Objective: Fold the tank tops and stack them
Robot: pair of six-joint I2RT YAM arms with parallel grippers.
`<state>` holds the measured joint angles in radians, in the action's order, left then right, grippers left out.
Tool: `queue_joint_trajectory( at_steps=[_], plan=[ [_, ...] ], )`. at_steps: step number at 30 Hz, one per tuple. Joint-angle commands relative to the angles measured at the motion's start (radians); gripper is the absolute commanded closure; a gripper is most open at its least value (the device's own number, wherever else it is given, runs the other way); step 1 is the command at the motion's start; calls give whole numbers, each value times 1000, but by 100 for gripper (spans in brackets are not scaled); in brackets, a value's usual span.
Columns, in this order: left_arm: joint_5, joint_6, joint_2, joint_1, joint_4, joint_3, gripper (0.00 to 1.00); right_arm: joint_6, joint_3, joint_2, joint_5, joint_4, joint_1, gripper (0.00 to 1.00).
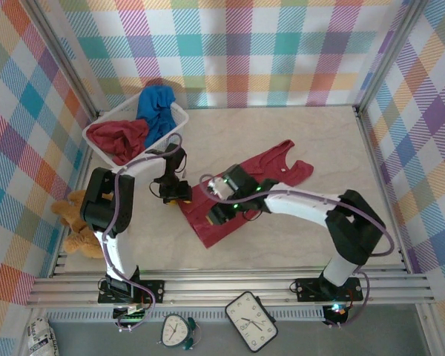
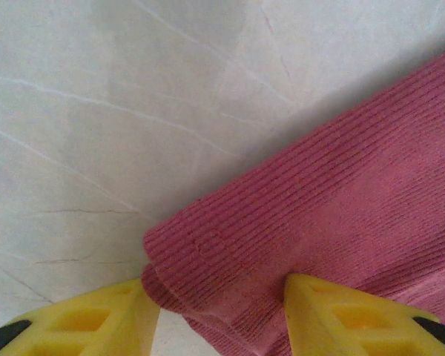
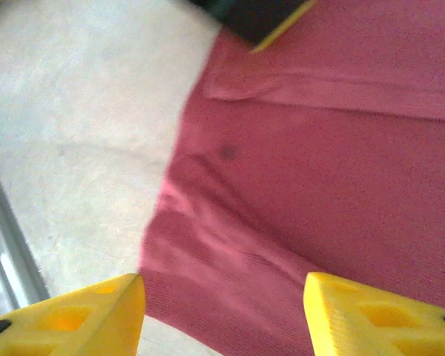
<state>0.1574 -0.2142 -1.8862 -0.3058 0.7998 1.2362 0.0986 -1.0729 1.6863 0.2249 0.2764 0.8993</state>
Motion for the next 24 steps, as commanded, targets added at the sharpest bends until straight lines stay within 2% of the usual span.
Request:
queue_joint_trajectory(
  at_steps=[1, 9, 16, 19, 20, 24],
  plan=[
    [-18, 27, -30, 13, 19, 17, 53, 35, -34, 73, -35, -39, 69, 41],
    [7, 39, -49, 14, 21, 27, 60, -23, -77, 184, -224, -54, 202, 43],
    [37, 45, -77, 15, 23, 31, 69, -72, -128, 262, -385, 13, 258, 45],
    [36, 47, -81, 14, 31, 40, 77, -93, -157, 298, -435, 64, 276, 53],
    [34, 47, -78, 15, 34, 40, 80, -94, -156, 296, -432, 70, 278, 59],
    [13, 44, -38, 12, 60, 42, 96, -92, -124, 236, -337, 28, 280, 74]
  ],
)
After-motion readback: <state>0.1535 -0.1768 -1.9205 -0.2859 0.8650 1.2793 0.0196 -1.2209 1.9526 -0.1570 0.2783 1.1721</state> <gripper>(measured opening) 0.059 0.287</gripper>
